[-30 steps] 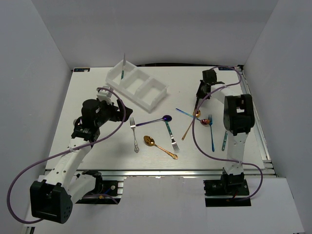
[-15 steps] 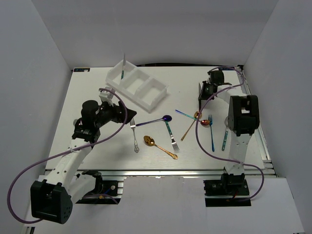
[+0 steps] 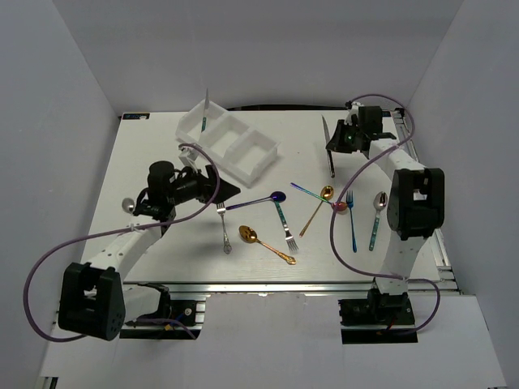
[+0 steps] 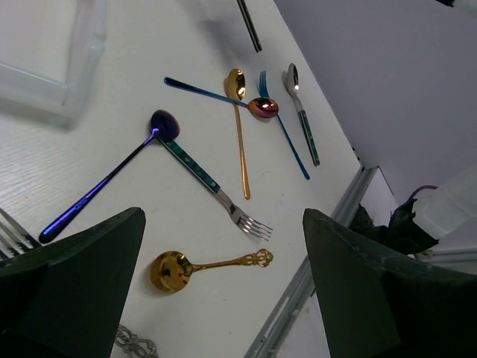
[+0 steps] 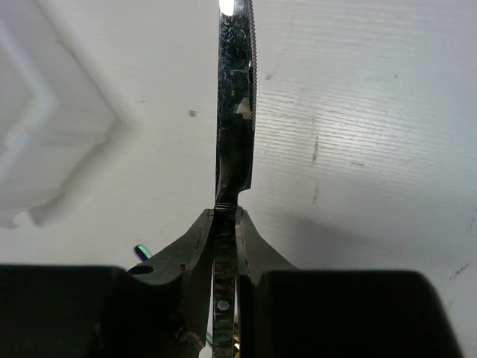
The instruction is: Sort the eating utensils into containers
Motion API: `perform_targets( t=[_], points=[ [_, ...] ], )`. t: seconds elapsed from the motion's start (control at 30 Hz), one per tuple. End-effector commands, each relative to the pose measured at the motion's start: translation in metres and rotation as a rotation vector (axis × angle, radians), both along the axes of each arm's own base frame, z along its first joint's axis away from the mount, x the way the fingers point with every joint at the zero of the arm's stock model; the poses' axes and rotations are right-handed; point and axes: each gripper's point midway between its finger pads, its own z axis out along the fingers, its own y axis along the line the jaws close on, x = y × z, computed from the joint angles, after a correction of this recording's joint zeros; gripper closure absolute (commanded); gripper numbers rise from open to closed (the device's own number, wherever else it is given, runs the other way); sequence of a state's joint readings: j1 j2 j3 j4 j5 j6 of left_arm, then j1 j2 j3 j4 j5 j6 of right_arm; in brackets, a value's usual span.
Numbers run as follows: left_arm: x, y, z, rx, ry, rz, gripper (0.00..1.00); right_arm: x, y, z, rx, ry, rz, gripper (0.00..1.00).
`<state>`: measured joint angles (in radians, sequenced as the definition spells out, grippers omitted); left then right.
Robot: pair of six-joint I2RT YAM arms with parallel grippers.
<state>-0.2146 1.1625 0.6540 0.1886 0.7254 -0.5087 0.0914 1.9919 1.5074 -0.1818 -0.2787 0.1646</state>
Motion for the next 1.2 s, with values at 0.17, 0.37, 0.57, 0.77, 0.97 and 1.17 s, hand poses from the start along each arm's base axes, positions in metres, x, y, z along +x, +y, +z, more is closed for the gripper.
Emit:
perform_targets(
  t=[0.17, 0.37, 0.57, 0.77, 0.97, 1.17],
  points=[
    [0.010, -0.046, 0.040, -0.085, 0.010, -0.113, 0.03, -0.025, 0.035, 0.095, 0.107, -0.247, 0.168, 1.00],
    [0.019, -0.086, 0.045, -0.101, 0.058, -0.158, 0.07, -0.062, 0.067, 0.125, 0.138, -0.349, 0.269, 1.00],
    [0.040, -0.113, 0.056, -0.131, 0.087, -0.143, 0.15, -0.096, 0.090, 0.149, 0.104, -0.463, 0.361, 1.00],
    [0.059, -0.133, 0.079, -0.203, 0.058, -0.132, 0.27, -0.121, 0.103, 0.155, 0.060, -0.527, 0.398, 1.00],
    [0.081, -0.151, 0.087, -0.209, 0.026, -0.093, 0.31, -0.138, 0.116, 0.160, 0.069, -0.537, 0.427, 1.00],
    [0.096, -0.161, 0.092, -0.195, -0.025, -0.051, 0.32, -0.152, 0.128, 0.163, 0.091, -0.538, 0.448, 1.00]
  ],
)
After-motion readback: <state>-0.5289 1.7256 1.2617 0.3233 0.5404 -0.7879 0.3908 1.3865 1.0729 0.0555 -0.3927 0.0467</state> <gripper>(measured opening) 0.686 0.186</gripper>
